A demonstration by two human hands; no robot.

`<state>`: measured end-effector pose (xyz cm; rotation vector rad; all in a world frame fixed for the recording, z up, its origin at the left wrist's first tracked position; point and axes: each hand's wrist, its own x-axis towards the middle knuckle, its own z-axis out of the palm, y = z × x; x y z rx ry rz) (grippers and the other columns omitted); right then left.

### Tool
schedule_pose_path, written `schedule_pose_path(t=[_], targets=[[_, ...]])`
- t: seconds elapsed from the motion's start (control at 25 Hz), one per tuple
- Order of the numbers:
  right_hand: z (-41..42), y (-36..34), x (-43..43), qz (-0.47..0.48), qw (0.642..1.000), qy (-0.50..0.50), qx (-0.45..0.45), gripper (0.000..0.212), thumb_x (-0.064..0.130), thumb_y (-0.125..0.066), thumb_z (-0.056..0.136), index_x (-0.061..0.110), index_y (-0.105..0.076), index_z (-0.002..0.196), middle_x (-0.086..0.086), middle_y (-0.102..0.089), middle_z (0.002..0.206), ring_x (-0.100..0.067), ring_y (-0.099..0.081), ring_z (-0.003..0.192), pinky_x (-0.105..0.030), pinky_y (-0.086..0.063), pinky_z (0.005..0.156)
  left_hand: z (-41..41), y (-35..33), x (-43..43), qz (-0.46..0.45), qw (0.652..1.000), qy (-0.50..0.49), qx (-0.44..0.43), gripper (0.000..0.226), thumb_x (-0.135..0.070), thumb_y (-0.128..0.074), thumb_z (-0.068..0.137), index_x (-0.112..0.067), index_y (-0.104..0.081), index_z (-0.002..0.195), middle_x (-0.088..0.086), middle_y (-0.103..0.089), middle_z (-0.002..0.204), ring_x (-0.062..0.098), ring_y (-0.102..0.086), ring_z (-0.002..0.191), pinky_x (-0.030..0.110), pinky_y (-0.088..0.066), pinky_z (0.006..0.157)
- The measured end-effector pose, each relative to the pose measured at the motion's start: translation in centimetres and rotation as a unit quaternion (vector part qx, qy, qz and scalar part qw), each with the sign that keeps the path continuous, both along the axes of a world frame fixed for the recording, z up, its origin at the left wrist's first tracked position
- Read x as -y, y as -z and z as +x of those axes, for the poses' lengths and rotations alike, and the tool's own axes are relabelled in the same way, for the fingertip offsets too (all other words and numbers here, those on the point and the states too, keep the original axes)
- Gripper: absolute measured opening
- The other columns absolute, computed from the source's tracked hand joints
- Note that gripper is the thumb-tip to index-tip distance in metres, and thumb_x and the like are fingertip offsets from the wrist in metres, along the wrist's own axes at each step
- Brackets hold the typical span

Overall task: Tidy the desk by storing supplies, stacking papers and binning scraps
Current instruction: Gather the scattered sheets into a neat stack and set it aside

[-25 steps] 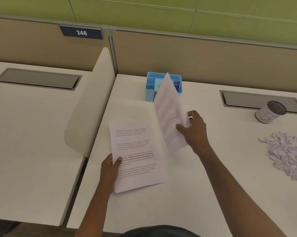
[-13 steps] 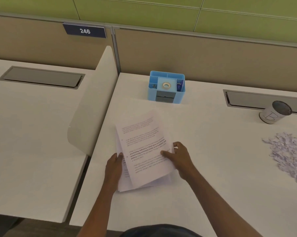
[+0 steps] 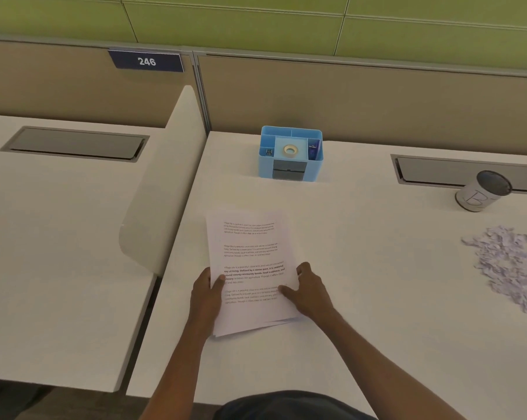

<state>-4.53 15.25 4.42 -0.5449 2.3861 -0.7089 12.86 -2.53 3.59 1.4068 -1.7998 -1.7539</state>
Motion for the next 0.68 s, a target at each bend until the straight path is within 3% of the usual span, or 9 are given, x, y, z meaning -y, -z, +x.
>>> schedule_pose_path(t=[0.08, 0.12, 0.24, 0.32, 0.44, 0.56, 0.68], targets=[[-1.4, -0.7, -0.7, -0.035, 0.998, 0.044, -0.033, 0.062, 0.054, -0.076, 0.080, 0.019, -0.048, 0.123, 0.003, -0.060, 0.111, -0.020, -0.059, 0.105, -0.040, -0.050, 0.092, -0.1, -1.3, -0.5, 0.019, 0.999, 0.001, -0.044, 0.022, -0.015, -0.058, 0.109, -0.030, -0.070, 0.119, -0.006, -0.079, 0.120, 0.019, -0.074, 0.111, 0.040, -0.059, 0.095], [-2.3, -1.6, -1.0, -0.076, 0.994, 0.075, 0.004, 0.066, 0.056, -0.076, 0.080, 0.021, -0.049, 0.129, 0.005, -0.061, 0.116, -0.016, -0.059, 0.108, -0.039, -0.050, 0.096, -0.2, -2.2, -0.8, 0.027, 0.997, 0.011, -0.065, 0.024, -0.015, -0.058, 0.109, -0.028, -0.070, 0.125, -0.007, -0.079, 0.122, 0.018, -0.075, 0.113, 0.039, -0.059, 0.096], [-4.6, -6.0, -2.4, -0.266, 0.927, 0.092, 0.250, 0.060, 0.049, -0.074, 0.087, 0.022, -0.055, 0.137, 0.000, -0.067, 0.132, -0.016, -0.067, 0.115, -0.041, -0.054, 0.099, -1.1, -5.2, -1.6, 0.063, 0.987, 0.081, -0.126, 0.029, -0.017, -0.056, 0.110, -0.022, -0.065, 0.138, -0.003, -0.077, 0.130, 0.021, -0.074, 0.118, 0.043, -0.059, 0.099], [-5.5, -8.3, -3.6, -0.328, 0.892, 0.076, 0.301, 0.044, 0.033, -0.068, 0.096, 0.015, -0.060, 0.136, -0.005, -0.068, 0.131, -0.024, -0.068, 0.117, -0.045, -0.055, 0.097, -2.3, -6.8, -2.0, 0.088, 0.978, 0.122, -0.147, 0.031, -0.016, -0.055, 0.110, -0.019, -0.063, 0.140, 0.002, -0.075, 0.133, 0.026, -0.073, 0.121, 0.047, -0.059, 0.102], [-6.1, -10.8, -5.2, -0.374, 0.887, 0.114, 0.247, 0.032, 0.019, -0.067, 0.097, 0.005, -0.067, 0.126, -0.010, -0.073, 0.122, -0.030, -0.070, 0.112, -0.038, -0.059, 0.091, -4.6, -8.9, -2.4, 0.097, 0.968, 0.159, -0.166, 0.033, -0.009, -0.054, 0.110, -0.019, -0.063, 0.140, 0.002, -0.075, 0.134, 0.028, -0.070, 0.126, 0.045, -0.057, 0.106], [-6.5, -12.3, -6.1, -0.403, 0.884, 0.146, 0.188, 0.027, 0.015, -0.068, 0.095, 0.004, -0.071, 0.119, -0.009, -0.075, 0.116, -0.027, -0.072, 0.107, -0.025, -0.058, 0.083, -7.4, -11.2, -3.0, 0.068, 0.961, 0.184, -0.196, 0.034, -0.016, -0.055, 0.111, -0.021, -0.062, 0.143, -0.002, -0.075, 0.134, 0.019, -0.070, 0.126, 0.035, -0.056, 0.105], [-7.2, -12.7, -7.1, -0.419, 0.878, 0.163, 0.162, 0.026, 0.013, -0.070, 0.093, 0.005, -0.072, 0.117, -0.009, -0.075, 0.116, -0.027, -0.071, 0.107, -0.024, -0.057, 0.082, -9.9, -12.3, -3.4, 0.048, 0.960, 0.190, -0.200, 0.030, -0.017, -0.059, 0.109, -0.025, -0.065, 0.137, -0.005, -0.077, 0.128, 0.016, -0.072, 0.120, 0.037, -0.057, 0.103]])
